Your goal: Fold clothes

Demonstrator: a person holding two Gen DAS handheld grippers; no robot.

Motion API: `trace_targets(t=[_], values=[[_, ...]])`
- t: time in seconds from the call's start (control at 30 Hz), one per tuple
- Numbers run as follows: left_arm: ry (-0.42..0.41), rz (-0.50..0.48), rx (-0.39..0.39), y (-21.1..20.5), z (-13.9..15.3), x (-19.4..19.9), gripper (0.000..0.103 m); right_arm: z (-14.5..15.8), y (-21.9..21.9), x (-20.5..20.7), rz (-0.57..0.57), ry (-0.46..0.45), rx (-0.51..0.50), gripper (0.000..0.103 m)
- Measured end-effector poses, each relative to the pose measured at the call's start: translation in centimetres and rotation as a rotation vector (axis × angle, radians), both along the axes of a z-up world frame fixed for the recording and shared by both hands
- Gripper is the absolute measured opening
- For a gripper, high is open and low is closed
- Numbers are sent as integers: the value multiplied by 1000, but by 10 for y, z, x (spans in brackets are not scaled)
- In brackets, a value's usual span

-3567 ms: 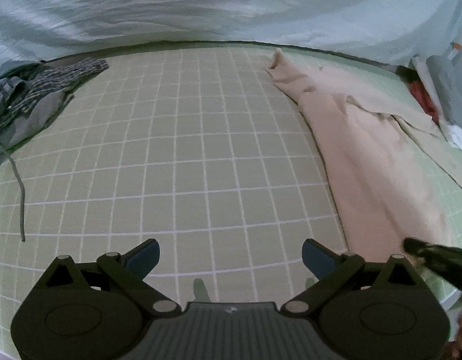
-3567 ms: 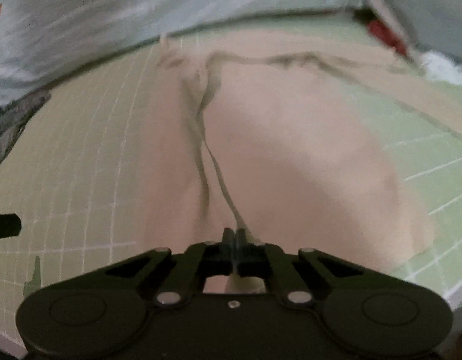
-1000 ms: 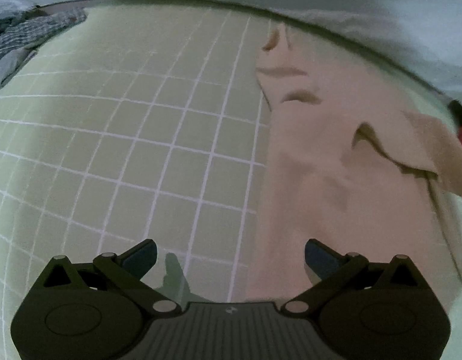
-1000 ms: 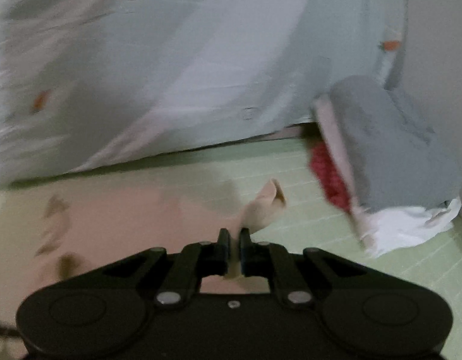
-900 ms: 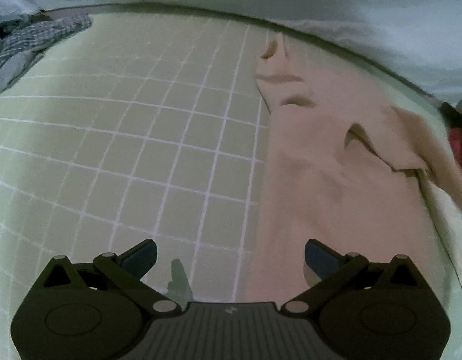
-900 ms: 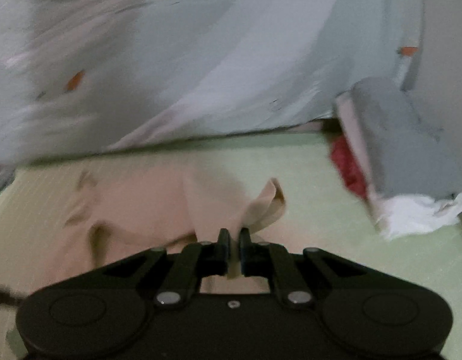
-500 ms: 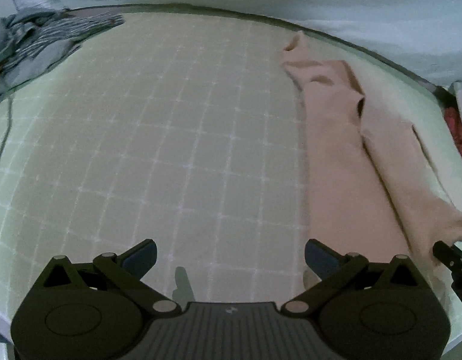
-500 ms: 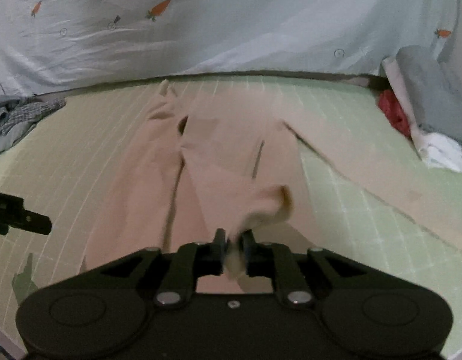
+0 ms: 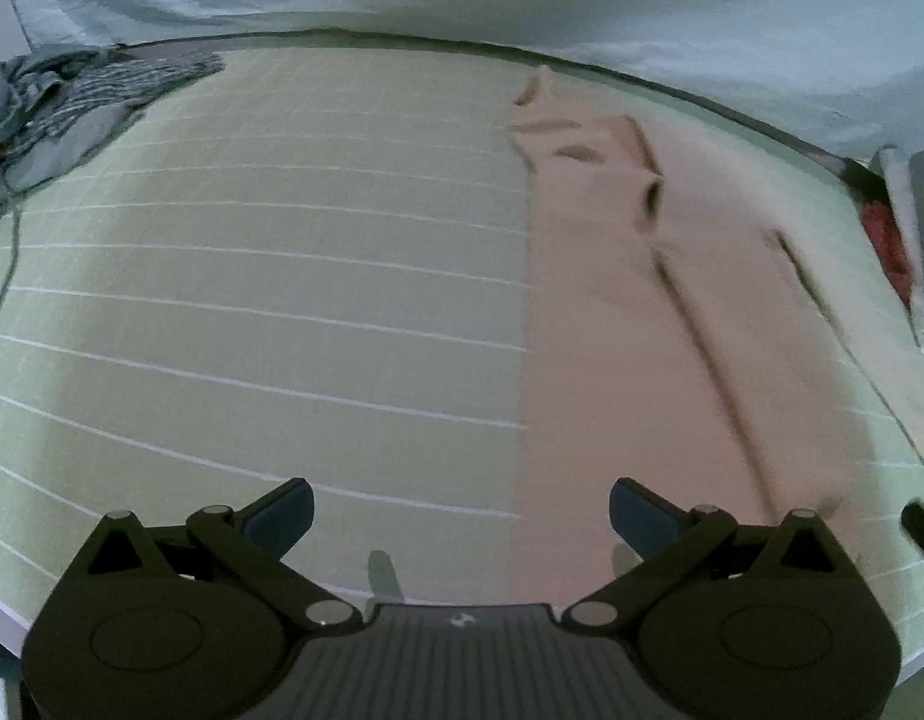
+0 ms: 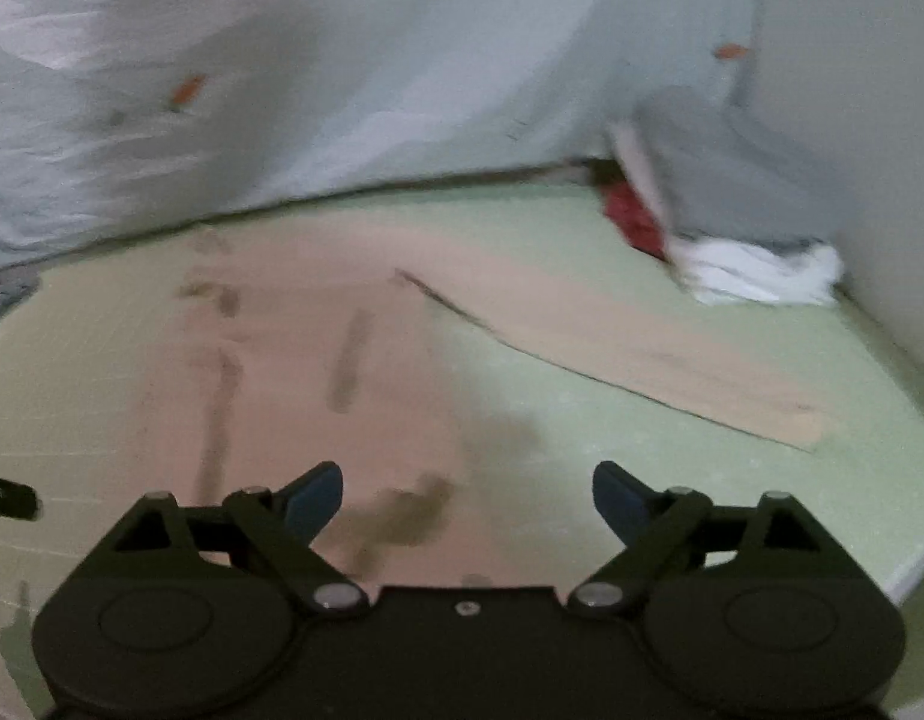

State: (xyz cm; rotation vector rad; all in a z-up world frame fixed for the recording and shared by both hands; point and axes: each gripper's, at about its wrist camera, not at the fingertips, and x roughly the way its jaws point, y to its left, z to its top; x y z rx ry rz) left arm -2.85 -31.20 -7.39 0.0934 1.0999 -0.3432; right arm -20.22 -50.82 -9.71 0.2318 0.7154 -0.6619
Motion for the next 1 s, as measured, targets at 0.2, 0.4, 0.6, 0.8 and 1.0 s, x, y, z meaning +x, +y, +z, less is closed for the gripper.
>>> trace_targets(t=[0.2, 0.4, 0.6, 0.8, 1.0], values=[[-11, -45, 26, -75, -2, -34, 103, -7, -78, -36, -115, 36, 62, 91], [-66, -173, 42, -157, -8, -66, 103, -25, -146, -56, -176, 72, 107, 91], [-106, -317, 59, -210, -30, -93, 89, -35, -168, -68, -156, 112, 119, 91], [-39, -309, 43, -218, -57, -84, 50, -38, -175, -72, -111, 158, 101, 91], [-29, -143, -72, -185, -53, -70, 3, -42, -179, -66, -100, 164, 108, 91]])
